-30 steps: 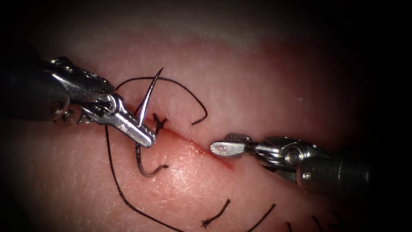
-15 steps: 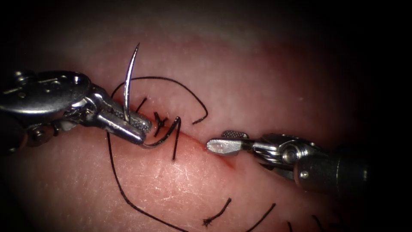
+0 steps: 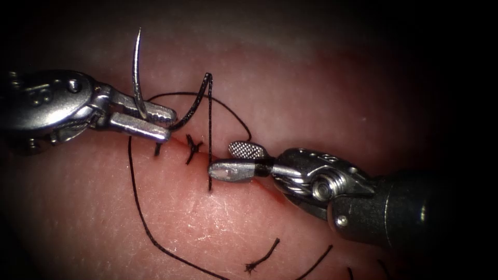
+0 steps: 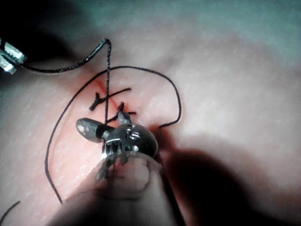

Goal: Wound Closure
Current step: Use the left gripper to pull the needle through the tissue

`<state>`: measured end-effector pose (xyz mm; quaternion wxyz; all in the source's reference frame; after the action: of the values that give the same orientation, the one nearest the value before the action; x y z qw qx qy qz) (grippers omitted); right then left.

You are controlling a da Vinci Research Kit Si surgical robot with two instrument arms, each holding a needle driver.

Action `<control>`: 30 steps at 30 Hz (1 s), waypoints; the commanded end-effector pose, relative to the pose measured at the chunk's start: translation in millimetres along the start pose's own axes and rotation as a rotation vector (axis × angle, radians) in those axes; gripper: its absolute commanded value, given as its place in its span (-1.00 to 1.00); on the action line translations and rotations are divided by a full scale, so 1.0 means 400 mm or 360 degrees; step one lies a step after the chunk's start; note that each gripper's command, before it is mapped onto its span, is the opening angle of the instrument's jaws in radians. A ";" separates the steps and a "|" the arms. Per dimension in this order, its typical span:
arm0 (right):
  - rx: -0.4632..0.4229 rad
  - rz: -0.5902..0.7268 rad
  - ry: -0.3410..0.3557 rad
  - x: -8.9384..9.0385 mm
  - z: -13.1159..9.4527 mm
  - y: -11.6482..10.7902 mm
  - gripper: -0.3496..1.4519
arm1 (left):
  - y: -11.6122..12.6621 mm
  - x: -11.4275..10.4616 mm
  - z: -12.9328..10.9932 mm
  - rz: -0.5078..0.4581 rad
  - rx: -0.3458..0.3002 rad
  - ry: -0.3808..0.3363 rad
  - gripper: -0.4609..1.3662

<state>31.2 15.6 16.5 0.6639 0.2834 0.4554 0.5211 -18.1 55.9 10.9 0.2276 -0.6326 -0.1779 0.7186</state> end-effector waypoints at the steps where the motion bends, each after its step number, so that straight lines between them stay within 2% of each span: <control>1: 0.0004 -0.0022 -0.0010 -0.0007 0.0009 0.0000 0.09 | -0.0002 0.0004 -0.0006 0.0012 0.0011 0.0002 -0.88; 6: -0.0014 -0.0070 -0.0080 -0.0050 0.0048 0.0011 0.07 | 0.0000 0.0032 -0.0033 0.0055 0.0039 0.0029 -0.88; 12: -0.0044 -0.0096 -0.0092 -0.0094 0.0064 0.0051 0.05 | 0.0004 0.0079 -0.0071 0.0121 0.0093 0.0088 -0.88; 21: -0.0101 -0.0119 -0.0170 -0.0178 0.0065 0.0082 0.00 | -0.0044 0.0162 -0.0113 0.0323 0.0265 0.0182 -0.88; 24: -0.0119 -0.0109 -0.0191 -0.0196 0.0064 0.0090 0.00 | -0.0057 0.0171 -0.0116 0.0342 0.0311 0.0197 -0.88; 30: -0.0184 -0.0129 -0.0306 -0.0236 0.0068 0.0110 -0.05 | -0.0077 0.0172 -0.0128 0.0385 0.0389 0.0226 -0.88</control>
<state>31.2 7.7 24.7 0.7452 0.2756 0.3621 0.4875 -12.9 62.3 6.2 0.2320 -0.6666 0.0159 0.7082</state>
